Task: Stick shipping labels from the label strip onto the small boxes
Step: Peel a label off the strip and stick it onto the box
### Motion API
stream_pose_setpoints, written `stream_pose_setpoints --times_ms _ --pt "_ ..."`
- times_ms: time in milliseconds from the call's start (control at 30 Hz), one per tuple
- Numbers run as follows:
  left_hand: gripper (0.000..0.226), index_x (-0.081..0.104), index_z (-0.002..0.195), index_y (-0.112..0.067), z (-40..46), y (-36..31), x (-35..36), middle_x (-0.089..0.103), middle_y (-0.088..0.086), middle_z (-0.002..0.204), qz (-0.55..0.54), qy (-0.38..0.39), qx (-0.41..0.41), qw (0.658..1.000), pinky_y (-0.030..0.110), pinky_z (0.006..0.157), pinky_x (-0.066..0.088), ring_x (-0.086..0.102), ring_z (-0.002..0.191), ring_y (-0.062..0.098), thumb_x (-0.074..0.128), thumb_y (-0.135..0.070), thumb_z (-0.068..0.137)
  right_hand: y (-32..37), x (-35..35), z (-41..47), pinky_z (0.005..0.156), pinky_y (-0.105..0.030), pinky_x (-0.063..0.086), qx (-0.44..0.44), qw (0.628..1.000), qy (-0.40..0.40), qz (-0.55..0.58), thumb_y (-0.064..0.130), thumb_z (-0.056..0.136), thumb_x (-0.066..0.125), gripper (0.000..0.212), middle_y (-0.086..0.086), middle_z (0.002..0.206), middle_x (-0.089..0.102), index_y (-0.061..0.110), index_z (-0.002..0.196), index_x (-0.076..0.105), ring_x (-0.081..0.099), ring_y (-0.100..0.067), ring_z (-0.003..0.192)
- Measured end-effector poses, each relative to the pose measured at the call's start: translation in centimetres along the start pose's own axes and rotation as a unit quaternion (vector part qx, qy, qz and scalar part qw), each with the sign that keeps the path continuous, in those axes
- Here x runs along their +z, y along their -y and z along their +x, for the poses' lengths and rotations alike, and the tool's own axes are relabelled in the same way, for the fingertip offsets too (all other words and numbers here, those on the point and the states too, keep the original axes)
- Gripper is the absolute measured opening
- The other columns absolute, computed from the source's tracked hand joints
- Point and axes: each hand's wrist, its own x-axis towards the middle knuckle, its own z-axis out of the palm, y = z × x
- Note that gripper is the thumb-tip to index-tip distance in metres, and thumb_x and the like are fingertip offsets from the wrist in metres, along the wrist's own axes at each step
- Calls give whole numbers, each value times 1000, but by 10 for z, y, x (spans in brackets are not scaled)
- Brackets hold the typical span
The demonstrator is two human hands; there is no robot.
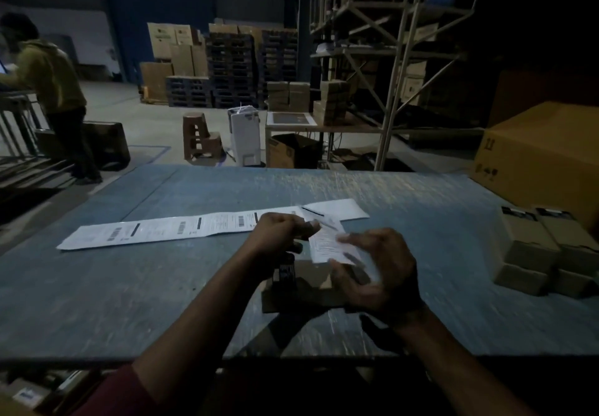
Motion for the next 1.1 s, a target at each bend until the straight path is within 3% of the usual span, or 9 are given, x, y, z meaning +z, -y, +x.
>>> stream_pose_setpoints --times_ms 133,233,267,333,400,533,733,900,1100 --pt "22 65 77 -13 -12 12 -4 63 0 69 -44 2 56 997 30 64 37 48 66 20 80 -23 90 1 -23 8 71 -30 48 302 947 11 106 38 92 71 18 4 99 76 21 98 75 67 -12 89" --pt "23 65 76 -11 -22 16 -4 65 3 73 -63 46 65 995 36 72 39 48 75 25 77 -22 91 -7 -21 19 63 -29 43 589 772 90 221 44 94 73 25 0 92 80 18 92 73 68 -14 77" --pt "23 65 74 -12 -25 19 -3 66 4 73 -66 59 65 994 37 72 39 49 78 27 76 -21 92 -8 -21 19 65 -31 44 636 714 115 268 43 93 73 28 -1 94 82 16 97 73 70 -19 80" --pt "24 67 72 -12 -29 22 0 69 6 74 -67 72 61 993 35 70 39 51 79 29 75 -21 93 -10 -22 17 76 -39 50 662 661 134 328 36 91 74 26 -7 97 82 13 103 75 74 -28 86" --pt "26 66 72 -11 -33 24 2 69 3 70 -57 70 56 994 29 63 38 51 68 24 73 -20 95 -7 -22 15 84 -43 53 662 650 123 352 26 89 75 21 -12 98 81 10 104 76 76 -30 90" --pt "28 71 71 -11 -37 28 1 68 1 65 -13 57 72 996 30 62 39 46 64 20 71 -18 97 -7 -23 15 70 -35 50 682 619 86 379 24 84 77 12 -12 89 78 15 92 76 69 -24 74" --pt "26 78 72 -5 -43 34 -3 65 24 68 40 7 45 998 45 73 36 49 73 32 79 -21 93 -4 -22 8 52 -25 50 652 677 118 320 9 82 85 14 -12 80 76 6 94 76 66 -20 62" --pt "24 78 71 2 -39 30 -5 74 31 77 84 -38 21 995 52 72 52 61 74 36 84 -16 86 -4 -15 10 46 -23 46 652 699 139 258 11 79 89 25 -6 72 77 13 98 74 68 -13 55" --pt "20 80 78 1 -37 22 -16 77 18 71 114 -4 -22 993 33 65 45 60 69 29 86 -16 84 -7 -12 12 45 -23 40 661 697 166 225 10 76 91 32 -18 90 80 14 102 72 68 -22 69"
